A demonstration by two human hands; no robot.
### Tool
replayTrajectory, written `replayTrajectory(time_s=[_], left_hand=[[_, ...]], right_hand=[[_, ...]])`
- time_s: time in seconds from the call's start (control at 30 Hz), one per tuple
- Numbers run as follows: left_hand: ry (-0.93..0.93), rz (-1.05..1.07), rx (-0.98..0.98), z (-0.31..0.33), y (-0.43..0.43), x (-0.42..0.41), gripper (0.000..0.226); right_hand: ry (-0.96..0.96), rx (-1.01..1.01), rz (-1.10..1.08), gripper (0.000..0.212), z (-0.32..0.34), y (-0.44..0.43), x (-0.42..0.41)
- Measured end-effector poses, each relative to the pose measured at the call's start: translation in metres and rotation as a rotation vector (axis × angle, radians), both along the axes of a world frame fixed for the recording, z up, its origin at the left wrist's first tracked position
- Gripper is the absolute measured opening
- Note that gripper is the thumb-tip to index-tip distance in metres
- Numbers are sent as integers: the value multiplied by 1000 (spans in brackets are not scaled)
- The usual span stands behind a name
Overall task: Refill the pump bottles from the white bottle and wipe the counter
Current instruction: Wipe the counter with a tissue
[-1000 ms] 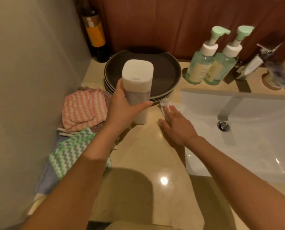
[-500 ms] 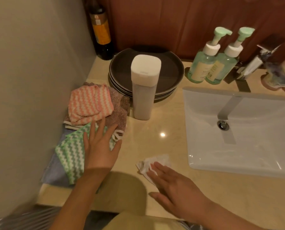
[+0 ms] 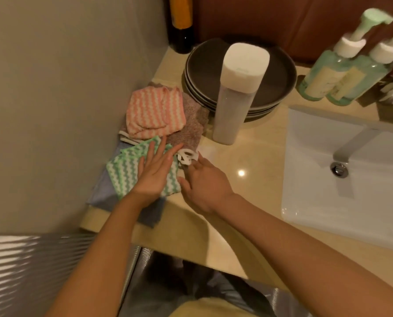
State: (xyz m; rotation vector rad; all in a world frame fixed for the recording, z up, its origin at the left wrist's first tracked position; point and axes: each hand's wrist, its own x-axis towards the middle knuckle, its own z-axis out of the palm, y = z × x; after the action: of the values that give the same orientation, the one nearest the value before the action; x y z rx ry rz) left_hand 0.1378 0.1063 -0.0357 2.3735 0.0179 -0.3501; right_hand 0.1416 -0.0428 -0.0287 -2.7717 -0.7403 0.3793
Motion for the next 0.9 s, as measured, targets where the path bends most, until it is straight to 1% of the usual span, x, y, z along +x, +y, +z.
replayTrajectory(time_s=[0.07,0.13,0.17,0.23,0.3,0.37,0.4,0.5,0.6,0.67,0.73,0.77,0.8,0.87,0.9], left_hand=[[24,12,-46,1,1,1,38],[34,24,-72,3,0,1,37],[40,28,-84,4,-1,1,37],[52,20,-115,5,1,0,40],[53,3,-146,5,2,-1,43],[52,5,-176,5,0,0,42],[63,11,-188,6,-1,1,41],[121,-35,-196,10,2,4,44],[186,-54,-311,13,9,5,46],[213,-60,-356,13,13,5,49],[219,-63,-345,12,14,6,53],[216,-79,-334,12,14,6,51],[208,-94,-331,13,13,5,44],[205,-96,-342,14,12,4,32],[202,-111,-332,14,13,4,32]], right_hand=[[-2,47,64,54,-2,-5,-18],[-10,67,84,55,-3,-8,-45],[35,58,91,55,-3,-10,-62],[39,52,114,53,-5,-15,-94],[113,107,99,48,1,-26,-119],[199,179,9,50,6,-43,-132],[197,193,-33,52,6,-54,-137],[129,166,-164,55,6,-75,-151],[87,115,-277,55,12,-83,-147],[31,90,-357,52,16,-75,-134],[1,62,-474,53,15,-57,-115],[0,22,-525,56,13,-42,-108],[6,-17,-558,60,9,-30,-100],[35,-30,-581,66,3,-3,-91],[45,-11,-574,66,2,13,-90]])
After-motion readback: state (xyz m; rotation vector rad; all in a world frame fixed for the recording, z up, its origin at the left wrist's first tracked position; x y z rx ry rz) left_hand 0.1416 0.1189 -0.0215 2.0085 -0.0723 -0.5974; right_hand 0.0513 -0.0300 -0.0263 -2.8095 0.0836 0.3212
